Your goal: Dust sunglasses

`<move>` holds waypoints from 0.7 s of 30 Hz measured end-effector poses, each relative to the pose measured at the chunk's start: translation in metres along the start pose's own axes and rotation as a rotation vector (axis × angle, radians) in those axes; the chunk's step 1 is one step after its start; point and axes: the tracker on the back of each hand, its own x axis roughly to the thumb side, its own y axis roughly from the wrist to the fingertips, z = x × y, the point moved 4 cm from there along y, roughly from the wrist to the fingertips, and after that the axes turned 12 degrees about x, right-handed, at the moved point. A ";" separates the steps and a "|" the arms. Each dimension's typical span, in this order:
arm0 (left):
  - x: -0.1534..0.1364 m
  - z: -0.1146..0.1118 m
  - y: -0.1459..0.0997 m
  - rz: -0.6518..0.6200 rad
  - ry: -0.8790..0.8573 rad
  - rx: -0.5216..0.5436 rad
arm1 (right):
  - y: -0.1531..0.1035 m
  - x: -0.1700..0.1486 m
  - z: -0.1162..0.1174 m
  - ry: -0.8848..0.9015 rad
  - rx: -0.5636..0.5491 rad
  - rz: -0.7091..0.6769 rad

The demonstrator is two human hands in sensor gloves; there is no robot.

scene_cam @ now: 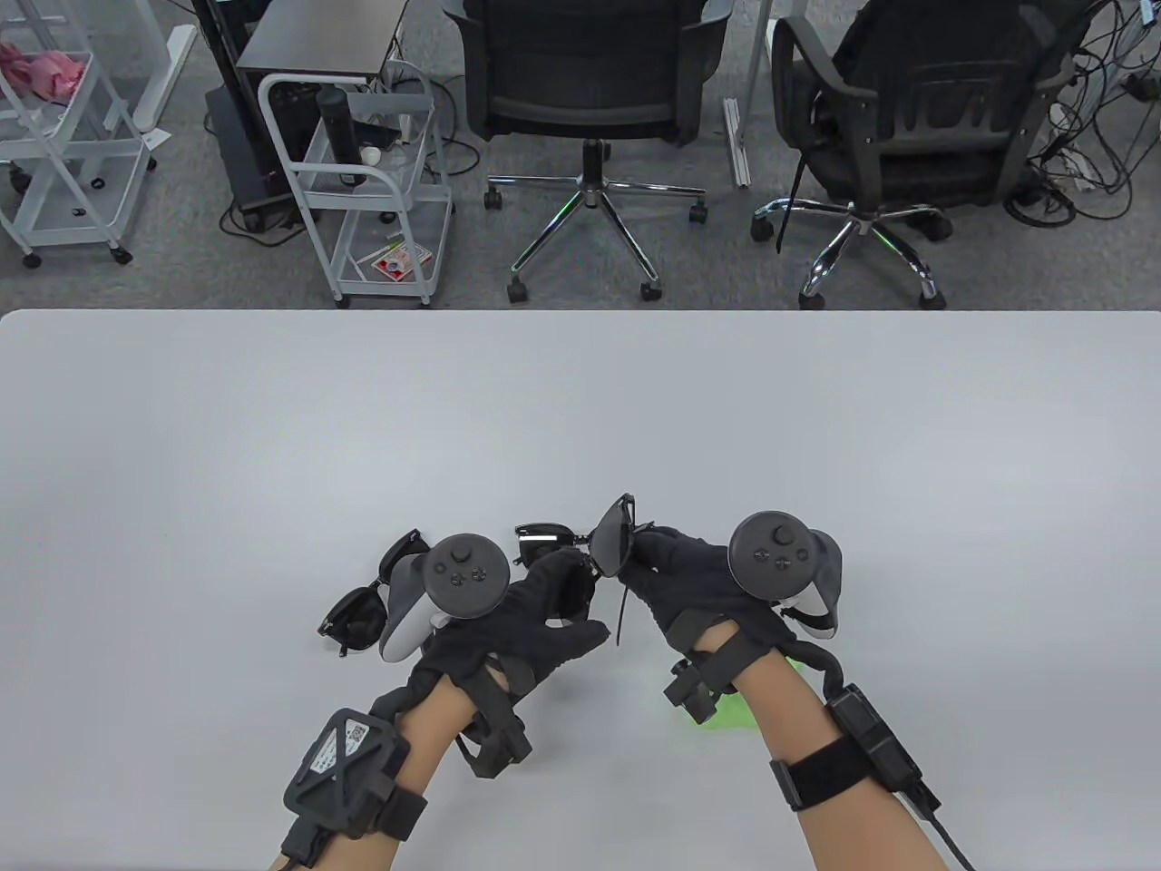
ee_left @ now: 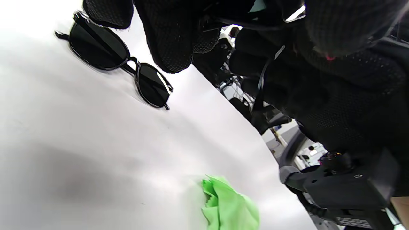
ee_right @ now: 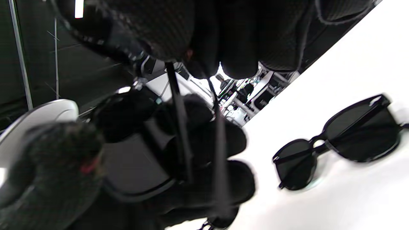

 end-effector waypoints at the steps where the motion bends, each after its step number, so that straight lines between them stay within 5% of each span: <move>1: -0.002 0.001 0.000 0.009 0.006 0.007 | -0.002 0.000 -0.005 -0.047 -0.031 0.013; 6: -0.005 0.007 -0.001 0.027 0.287 0.067 | -0.010 0.003 -0.026 -0.400 -0.181 0.047; 9: -0.003 0.005 0.000 0.029 0.375 0.074 | -0.012 0.004 -0.027 -0.466 -0.197 0.040; 17: -0.013 0.005 0.001 0.104 0.119 0.060 | -0.015 0.026 -0.021 -0.489 -0.216 -0.032; 21: -0.024 0.012 -0.001 0.173 -0.048 0.106 | -0.025 0.074 -0.006 -0.802 -0.280 -0.225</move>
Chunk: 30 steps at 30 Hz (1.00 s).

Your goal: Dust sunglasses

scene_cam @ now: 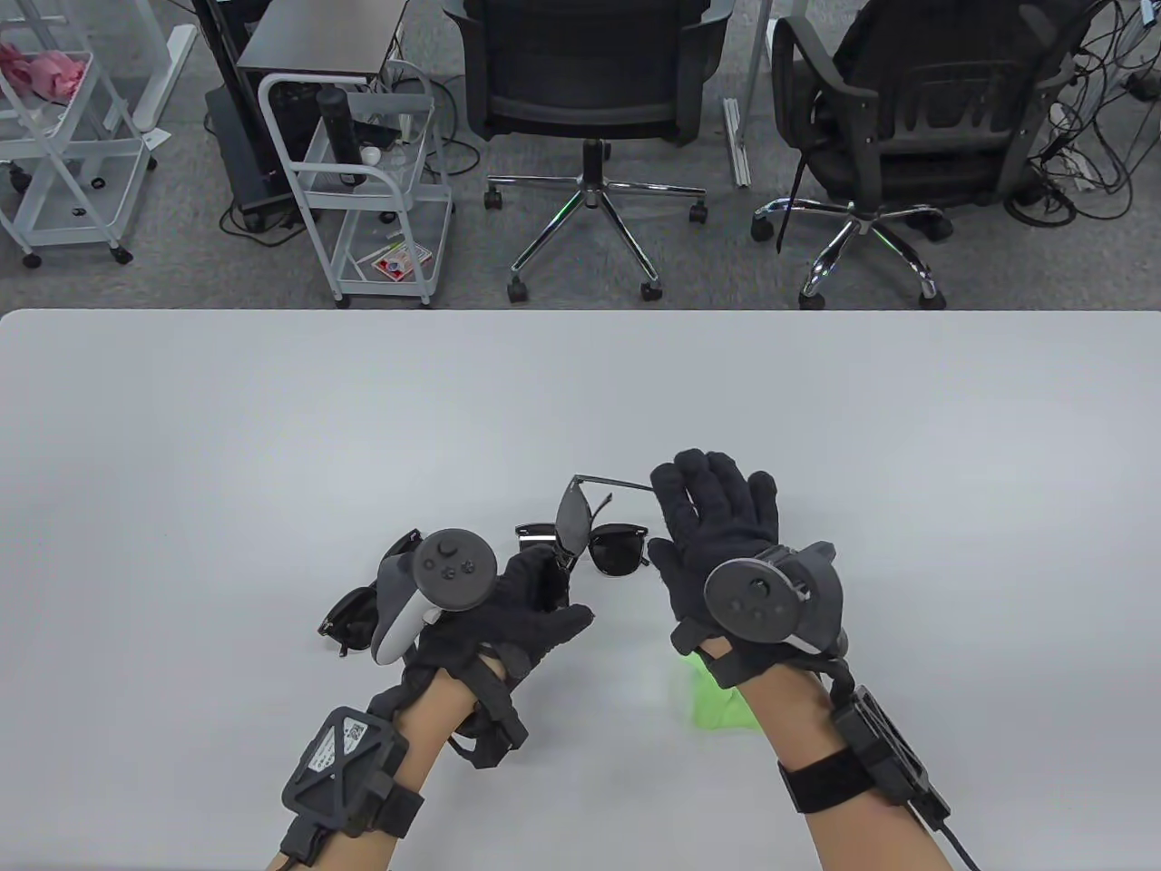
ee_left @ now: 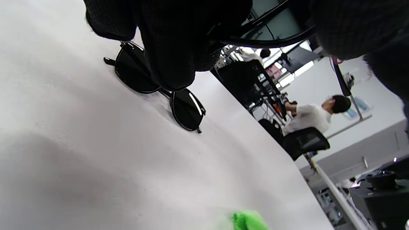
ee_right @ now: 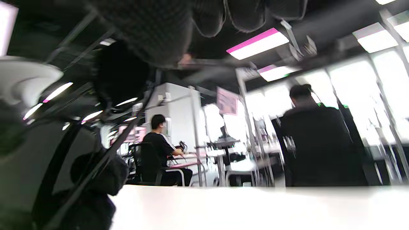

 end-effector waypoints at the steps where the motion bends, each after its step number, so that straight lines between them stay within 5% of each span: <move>1: -0.002 0.003 0.000 0.019 -0.036 0.021 | 0.000 0.016 -0.006 -0.072 -0.025 -0.062; 4: -0.007 0.010 0.000 0.031 -0.110 0.052 | -0.001 0.045 -0.010 -0.143 -0.058 -0.154; 6: -0.008 0.009 0.000 0.023 -0.190 0.024 | 0.004 0.045 0.002 -0.042 0.029 -0.131; 12: 0.009 -0.014 -0.001 -0.079 -0.299 -0.162 | 0.005 -0.006 0.061 0.694 0.210 0.142; 16: 0.017 -0.026 -0.004 -0.106 -0.272 -0.230 | 0.003 -0.020 0.087 1.276 0.256 0.165; 23: 0.012 -0.015 -0.003 -0.088 -0.350 -0.185 | -0.004 -0.045 0.097 1.387 0.257 0.226; 30: -0.001 0.003 0.001 -0.050 -0.528 -0.122 | -0.008 -0.052 0.106 1.511 0.371 0.175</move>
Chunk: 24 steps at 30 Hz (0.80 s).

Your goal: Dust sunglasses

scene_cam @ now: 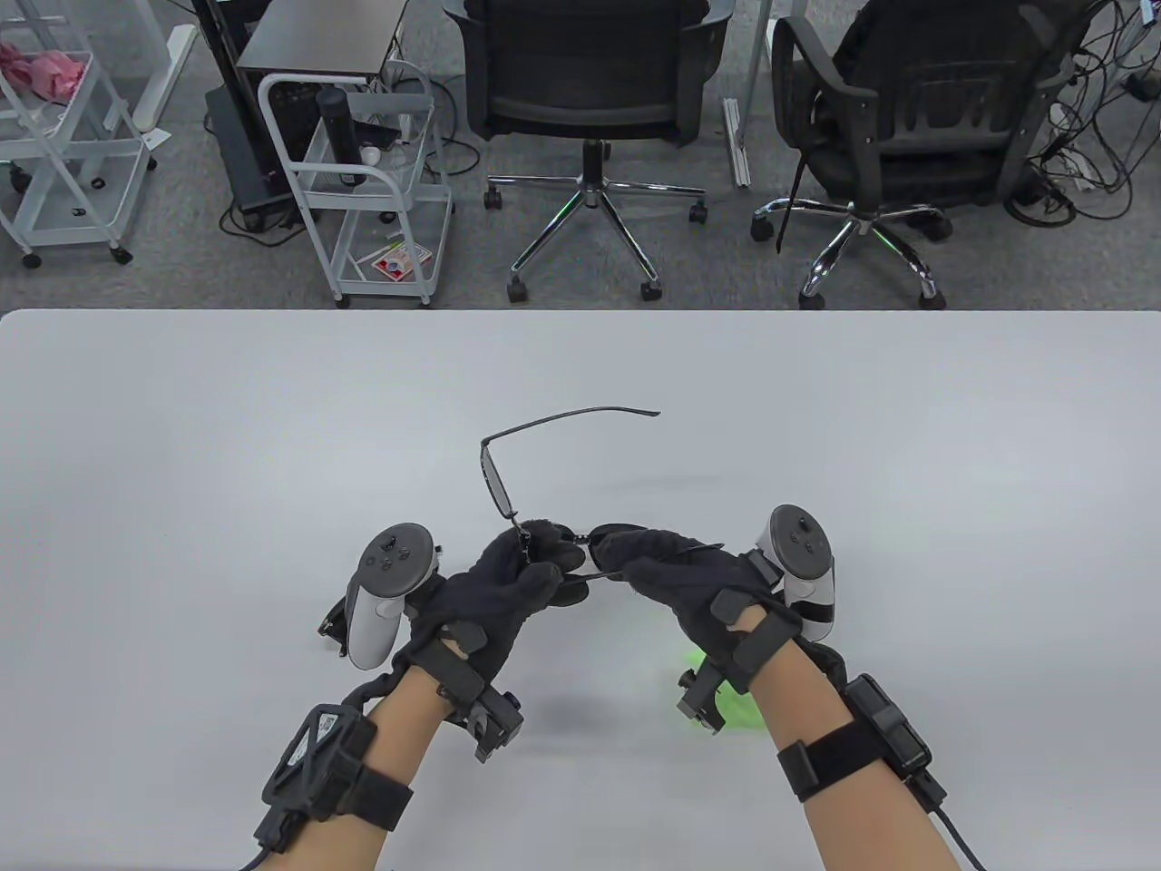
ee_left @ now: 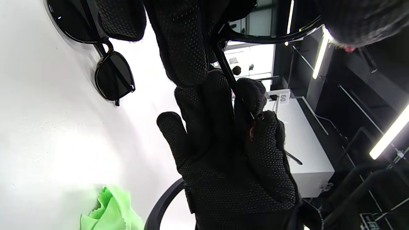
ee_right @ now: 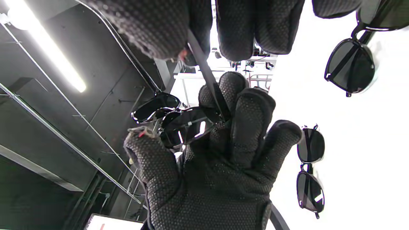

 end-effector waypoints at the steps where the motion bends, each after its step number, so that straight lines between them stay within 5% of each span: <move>1: 0.000 0.001 0.000 0.000 0.005 0.007 | 0.000 0.001 0.000 -0.011 -0.011 0.002; 5: 0.002 0.007 -0.001 -0.009 0.067 0.047 | -0.005 0.002 -0.003 -0.061 -0.050 0.125; 7: 0.002 0.012 -0.002 -0.007 0.110 0.097 | -0.009 0.009 -0.005 -0.248 -0.011 0.230; 11: 0.000 0.028 -0.003 0.010 0.262 0.224 | -0.009 0.024 0.004 -0.809 0.220 0.465; 17: 0.001 0.033 -0.001 0.013 0.317 0.268 | -0.023 0.002 0.020 -1.258 0.480 0.799; 24: 0.000 0.033 -0.002 0.010 0.339 0.271 | -0.032 -0.042 0.025 -1.409 0.543 0.886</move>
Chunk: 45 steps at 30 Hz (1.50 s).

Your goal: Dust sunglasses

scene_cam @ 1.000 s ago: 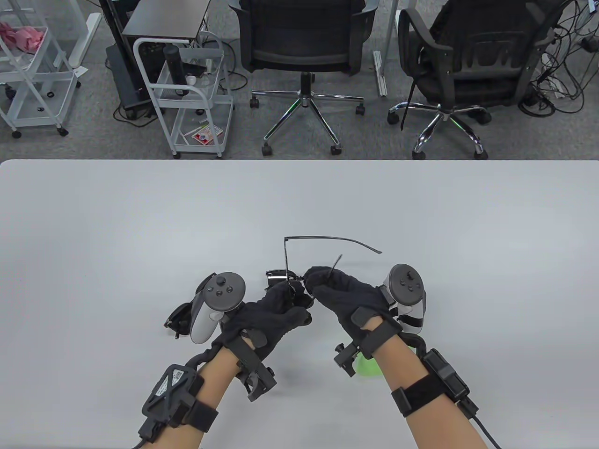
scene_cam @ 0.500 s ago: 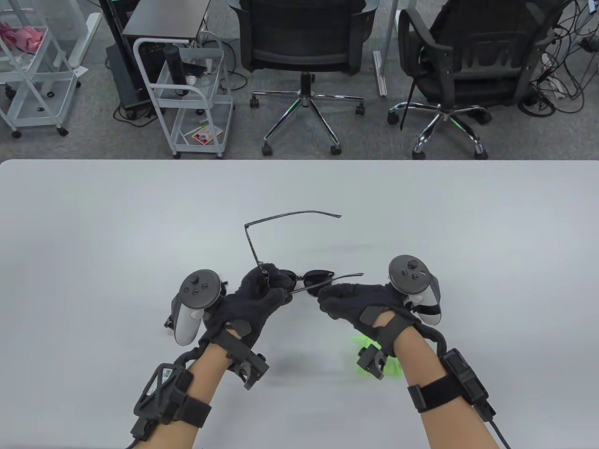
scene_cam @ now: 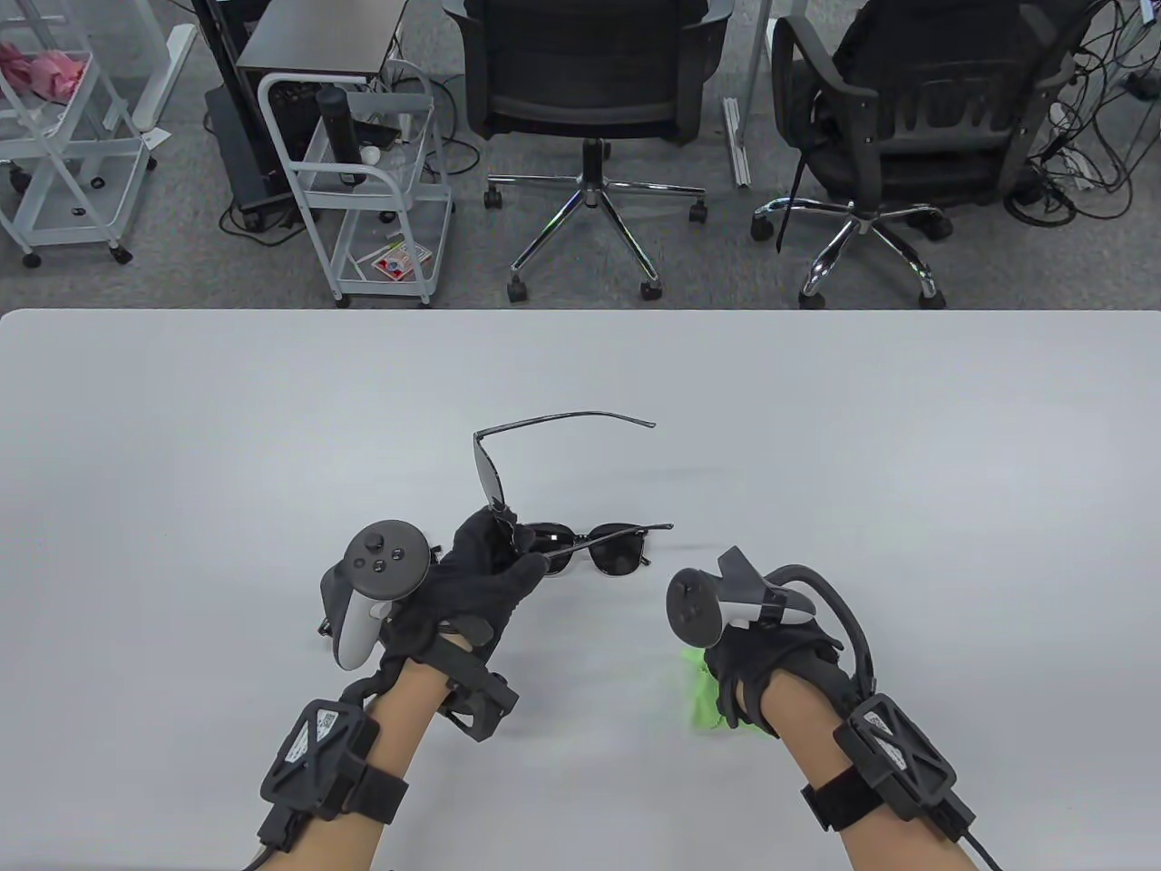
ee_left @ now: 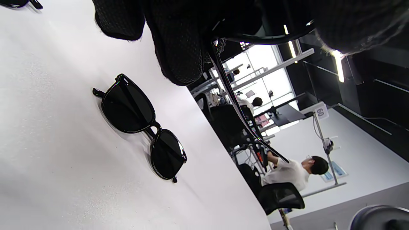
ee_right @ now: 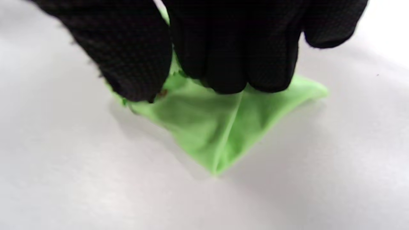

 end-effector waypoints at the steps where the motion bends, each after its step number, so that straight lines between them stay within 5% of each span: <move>1: 0.000 0.000 0.000 0.000 0.000 0.001 | 0.001 0.005 0.001 -0.059 -0.022 0.010; 6: -0.001 0.001 -0.001 0.005 0.009 0.006 | 0.005 0.033 -0.002 -0.319 -0.215 -0.083; 12: -0.001 0.005 0.000 -0.006 0.052 0.030 | 0.003 0.034 -0.007 -0.371 -0.389 -0.142; 20: 0.014 0.004 -0.003 -0.115 0.308 0.105 | -0.027 -0.023 -0.034 0.319 -0.611 -0.353; 28: 0.052 -0.006 -0.021 -0.380 0.709 0.274 | -0.056 -0.051 -0.048 0.708 -0.849 -0.555; 37: 0.089 -0.023 -0.047 -0.580 0.984 0.483 | -0.036 -0.042 -0.032 1.431 -0.737 -0.902; 42: 0.098 -0.022 -0.052 -0.623 1.051 0.574 | -0.039 -0.041 -0.026 1.431 -0.804 -0.764; 45: 0.103 -0.028 -0.055 -0.659 1.089 0.587 | -0.037 -0.033 -0.030 1.438 -0.762 -0.845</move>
